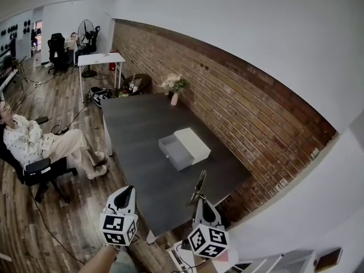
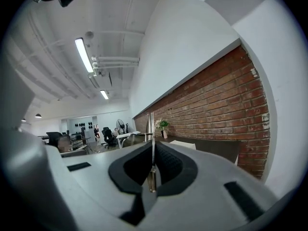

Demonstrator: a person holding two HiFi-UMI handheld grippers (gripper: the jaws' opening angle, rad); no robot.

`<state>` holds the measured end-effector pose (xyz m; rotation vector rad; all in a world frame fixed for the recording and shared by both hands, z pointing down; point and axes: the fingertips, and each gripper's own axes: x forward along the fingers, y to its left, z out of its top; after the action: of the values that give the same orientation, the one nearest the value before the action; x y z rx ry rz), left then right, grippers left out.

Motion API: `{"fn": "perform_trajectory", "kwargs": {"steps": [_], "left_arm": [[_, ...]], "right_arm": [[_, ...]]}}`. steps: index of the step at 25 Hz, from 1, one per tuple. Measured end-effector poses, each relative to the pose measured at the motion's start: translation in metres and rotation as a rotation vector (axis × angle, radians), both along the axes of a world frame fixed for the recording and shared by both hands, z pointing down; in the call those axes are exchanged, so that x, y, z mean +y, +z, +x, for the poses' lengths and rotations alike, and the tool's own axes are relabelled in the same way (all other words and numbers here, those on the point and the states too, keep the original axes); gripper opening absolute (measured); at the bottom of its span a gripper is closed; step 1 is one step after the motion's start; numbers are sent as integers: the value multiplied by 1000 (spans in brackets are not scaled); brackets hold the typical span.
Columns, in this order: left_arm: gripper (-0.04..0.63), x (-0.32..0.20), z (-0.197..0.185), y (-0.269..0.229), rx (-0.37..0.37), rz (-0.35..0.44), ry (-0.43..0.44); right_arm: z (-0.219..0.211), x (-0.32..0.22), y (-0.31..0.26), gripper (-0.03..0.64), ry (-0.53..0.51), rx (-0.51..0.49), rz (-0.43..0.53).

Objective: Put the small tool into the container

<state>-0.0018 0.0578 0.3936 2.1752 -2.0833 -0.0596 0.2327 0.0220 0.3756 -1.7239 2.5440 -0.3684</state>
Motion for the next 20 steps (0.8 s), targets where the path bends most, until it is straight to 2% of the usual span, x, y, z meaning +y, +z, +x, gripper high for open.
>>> {"fn": "perform_trajectory", "kwargs": {"steps": [5, 15, 20], "left_arm": [[9, -44, -26, 6, -5, 1, 32], [9, -163, -100, -5, -19, -7, 173], [9, -221, -124, -4, -24, -10, 258]], "right_arm": [[-24, -37, 3, 6, 40, -9, 1], [-89, -114, -1, 6, 188, -21, -16], [-118, -153, -2, 6, 265, -16, -18]]}}
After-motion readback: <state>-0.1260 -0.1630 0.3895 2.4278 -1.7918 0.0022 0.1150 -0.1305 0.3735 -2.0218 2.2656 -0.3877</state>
